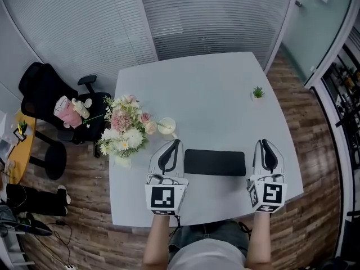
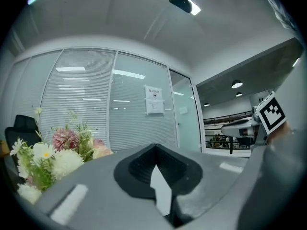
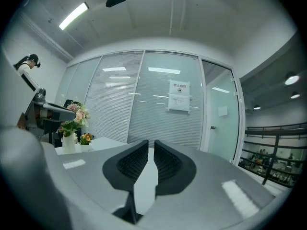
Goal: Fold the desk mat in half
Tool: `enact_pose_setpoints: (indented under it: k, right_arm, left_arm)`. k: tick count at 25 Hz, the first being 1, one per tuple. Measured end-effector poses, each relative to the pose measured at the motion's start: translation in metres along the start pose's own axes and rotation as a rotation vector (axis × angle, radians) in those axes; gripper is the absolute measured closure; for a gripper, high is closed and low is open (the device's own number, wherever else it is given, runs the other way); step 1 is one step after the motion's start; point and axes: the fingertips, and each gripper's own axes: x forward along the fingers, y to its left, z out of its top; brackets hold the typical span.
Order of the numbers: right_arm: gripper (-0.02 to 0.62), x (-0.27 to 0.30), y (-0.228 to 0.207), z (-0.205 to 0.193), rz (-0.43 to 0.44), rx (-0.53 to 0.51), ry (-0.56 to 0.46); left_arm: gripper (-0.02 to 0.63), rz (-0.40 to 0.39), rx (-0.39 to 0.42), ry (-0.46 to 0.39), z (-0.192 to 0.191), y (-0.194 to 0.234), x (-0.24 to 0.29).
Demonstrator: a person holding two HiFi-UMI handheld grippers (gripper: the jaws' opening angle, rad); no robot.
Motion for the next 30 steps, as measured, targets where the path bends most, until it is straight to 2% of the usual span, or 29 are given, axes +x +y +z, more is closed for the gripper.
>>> enact_pose_setpoints:
  k: [30]
  right_arm:
    - [0.540, 0.003, 0.002, 0.013, 0.009, -0.010, -0.022]
  left_arm:
    - [0.606, -0.001, 0.013, -0.028, 0.016, 0.001, 0.005]
